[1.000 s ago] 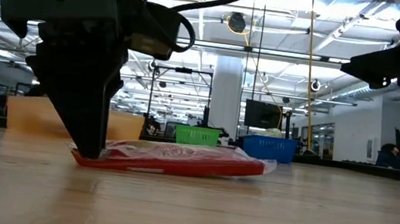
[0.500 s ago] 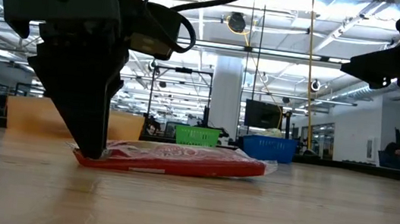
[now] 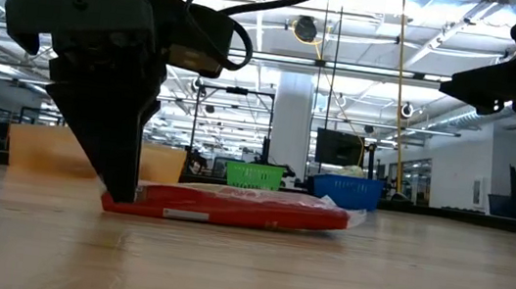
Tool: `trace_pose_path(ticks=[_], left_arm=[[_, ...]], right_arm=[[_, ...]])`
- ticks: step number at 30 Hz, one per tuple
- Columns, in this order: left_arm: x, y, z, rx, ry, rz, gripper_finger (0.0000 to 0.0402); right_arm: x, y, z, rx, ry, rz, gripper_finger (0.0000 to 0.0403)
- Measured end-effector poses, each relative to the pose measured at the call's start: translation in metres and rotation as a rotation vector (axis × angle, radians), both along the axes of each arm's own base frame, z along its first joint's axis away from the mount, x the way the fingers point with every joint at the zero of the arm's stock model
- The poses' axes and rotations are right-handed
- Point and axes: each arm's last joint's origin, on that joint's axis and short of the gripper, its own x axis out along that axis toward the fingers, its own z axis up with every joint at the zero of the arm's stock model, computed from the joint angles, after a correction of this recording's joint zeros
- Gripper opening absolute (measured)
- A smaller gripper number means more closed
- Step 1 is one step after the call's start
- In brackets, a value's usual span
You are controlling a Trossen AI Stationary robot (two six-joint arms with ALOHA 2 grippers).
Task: Pick & Place Food Item
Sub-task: Put the red popcorn bag into the orange bin
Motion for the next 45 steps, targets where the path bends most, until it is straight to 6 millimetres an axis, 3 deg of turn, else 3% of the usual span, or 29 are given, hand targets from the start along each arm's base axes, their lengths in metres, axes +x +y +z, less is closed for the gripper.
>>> trace_pose_path(ticks=[12, 19, 27, 34, 45], left_arm=[[0.0, 0.0, 0.0, -0.002, -0.003, 0.001, 0.0051], [0.002, 0.001, 0.001, -0.004, -0.019, -0.011, 0.0005], [0.011, 0.01, 0.004, -0.056, -0.067, 0.08, 0.0003], [0.014, 0.014, 0.03, -0.064, -0.195, 0.093, 0.0002], [-0.001, 0.027, 0.093, 0.093, -0.456, 0.189, 0.0001]], right_arm=[[0.0, 0.0, 0.0, 0.0, 0.0, 0.0, 0.0187], [0.0, 0.0, 0.0, 0.0, 0.0, 0.0, 0.0187], [0.0, 0.0, 0.0, 0.0, 0.0, 0.0, 0.0187], [0.0, 0.0, 0.0, 0.0, 0.0, 0.0, 0.0187], [0.0, 0.0, 0.0, 0.0, 0.0, 0.0, 0.0187]])
